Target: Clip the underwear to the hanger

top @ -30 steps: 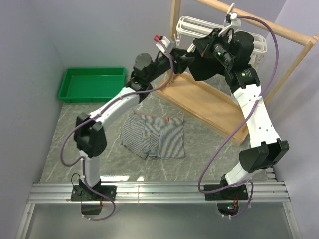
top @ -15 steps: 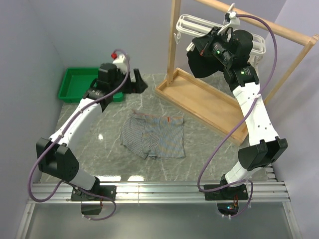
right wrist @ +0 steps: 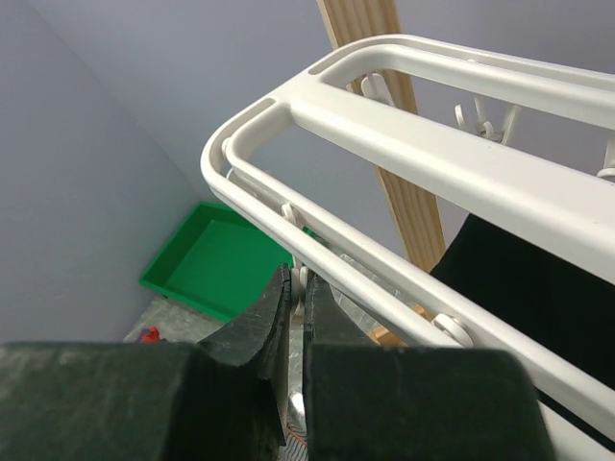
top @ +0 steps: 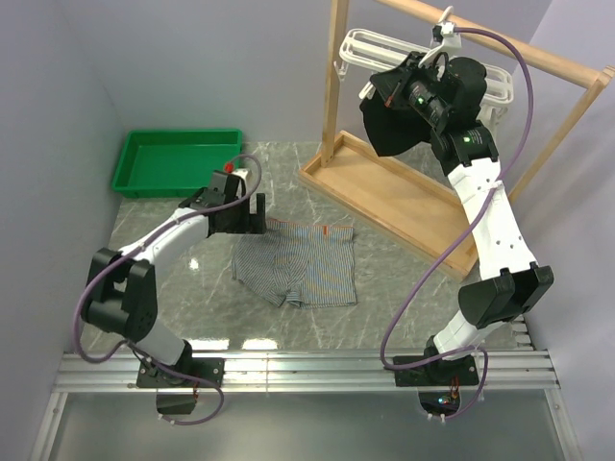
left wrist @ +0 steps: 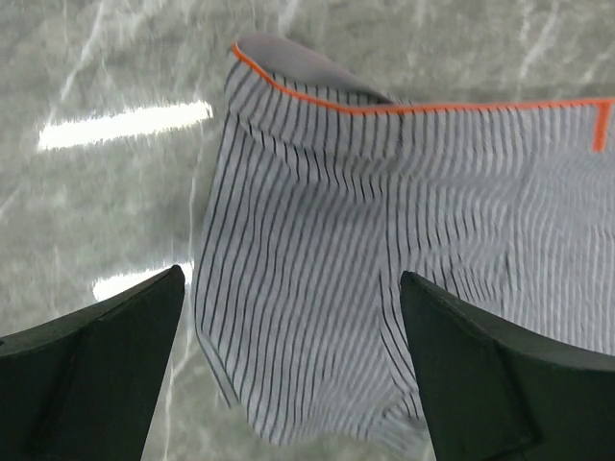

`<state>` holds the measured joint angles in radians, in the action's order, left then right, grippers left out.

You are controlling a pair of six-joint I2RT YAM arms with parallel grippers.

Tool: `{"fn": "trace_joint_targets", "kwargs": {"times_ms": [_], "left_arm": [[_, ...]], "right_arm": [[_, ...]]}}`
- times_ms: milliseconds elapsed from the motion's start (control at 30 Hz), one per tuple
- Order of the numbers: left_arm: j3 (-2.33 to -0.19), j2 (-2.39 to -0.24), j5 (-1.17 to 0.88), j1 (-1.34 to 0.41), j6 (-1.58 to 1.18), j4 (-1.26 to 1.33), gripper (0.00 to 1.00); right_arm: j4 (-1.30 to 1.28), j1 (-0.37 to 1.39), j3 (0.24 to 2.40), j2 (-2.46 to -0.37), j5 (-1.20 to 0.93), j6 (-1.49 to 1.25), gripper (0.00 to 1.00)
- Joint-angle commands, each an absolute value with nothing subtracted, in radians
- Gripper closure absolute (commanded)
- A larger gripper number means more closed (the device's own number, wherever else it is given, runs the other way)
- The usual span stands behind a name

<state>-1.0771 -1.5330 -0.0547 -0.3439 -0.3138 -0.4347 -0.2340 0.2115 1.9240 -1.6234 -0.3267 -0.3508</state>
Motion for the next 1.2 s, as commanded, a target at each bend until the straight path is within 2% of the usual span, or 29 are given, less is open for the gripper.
{"fn": "trace_joint_targets", "kwargs": {"times_ms": [0, 167, 500, 633, 733, 900, 1167], "left_arm": [[-1.107, -1.603, -0.015, -0.347, -0.282, -0.324, 0.01], [-1.19, -1.761, -0.024, -0.35, -0.275, -0.249, 0.01], [-1.244, -1.913, -0.051, -0.423, -0.273, -0.175, 0.01], [-1.259, -1.96, -0.06, -0.433, -0.327, -0.181, 0.09], [-1.247, -1.957, -0.052, -0.433, -0.327, -0.175, 0.12], [-1.252, -1.883, -0.043, -0.436, -0.282, -0.178, 0.11], [-1.247, -1.743, -0.028, -0.434, -0.155, -0.251, 0.01]], "right_arm": [[-0.225, 0.213, 1.931, -1.609, -0.333, -0.353, 1.0], [-0.238, 0.213, 1.94, -1.617, -0.328, -0.347, 1.0], [-0.244, 0.212, 1.947, -1.623, -0.319, -0.325, 1.0], [-0.252, 0.209, 1.951, -1.624, -0.321, -0.313, 1.0], [-0.261, 0.206, 1.957, -1.628, -0.328, -0.311, 1.0], [-0.258, 0.198, 1.948, -1.623, -0.334, -0.313, 1.0], [-0.245, 0.195, 1.93, -1.609, -0.341, -0.319, 1.0]]}}
